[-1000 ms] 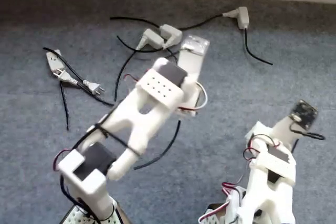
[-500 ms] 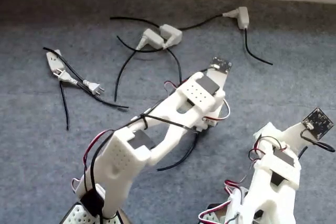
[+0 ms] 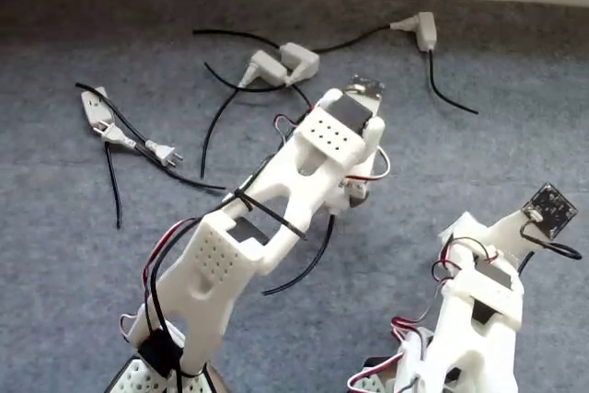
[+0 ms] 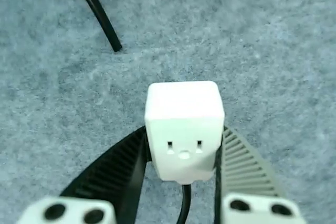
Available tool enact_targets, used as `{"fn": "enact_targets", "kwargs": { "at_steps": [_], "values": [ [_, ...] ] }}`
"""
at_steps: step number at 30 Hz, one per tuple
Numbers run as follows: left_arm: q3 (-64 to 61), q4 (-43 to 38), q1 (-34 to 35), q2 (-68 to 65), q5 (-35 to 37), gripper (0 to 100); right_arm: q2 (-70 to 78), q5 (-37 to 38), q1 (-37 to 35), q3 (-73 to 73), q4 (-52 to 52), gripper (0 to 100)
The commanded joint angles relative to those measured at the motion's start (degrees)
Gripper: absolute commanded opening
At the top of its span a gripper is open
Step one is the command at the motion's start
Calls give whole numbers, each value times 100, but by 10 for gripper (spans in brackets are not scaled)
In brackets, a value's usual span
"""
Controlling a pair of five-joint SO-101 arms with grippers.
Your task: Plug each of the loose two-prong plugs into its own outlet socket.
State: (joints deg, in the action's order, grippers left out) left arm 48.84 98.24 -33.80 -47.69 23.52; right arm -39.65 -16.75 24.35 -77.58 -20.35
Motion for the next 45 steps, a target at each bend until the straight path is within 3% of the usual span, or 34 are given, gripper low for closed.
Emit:
{"fn": "enact_targets", "kwargs": {
  "at_steps": [1, 7, 14, 24, 34, 45],
  "values": [
    [40, 62, 4, -13, 0, 185, -75, 229, -154, 57, 84, 6],
    [488, 114, -347, 84, -554, 242, -75, 237, -163, 57, 84, 6],
    [356, 176, -497, 119, -563, 242, -75, 246, -163, 57, 84, 6],
    [356, -105, 198, -338, -589, 242, -92, 264, -268, 57, 84, 6],
    [321, -149, 312, -391, -598, 239, -84, 264, -268, 57, 84, 6],
    [347, -158, 1235, -382, -677, 239, -92, 264, -268, 57, 84, 6]
  ]
}}
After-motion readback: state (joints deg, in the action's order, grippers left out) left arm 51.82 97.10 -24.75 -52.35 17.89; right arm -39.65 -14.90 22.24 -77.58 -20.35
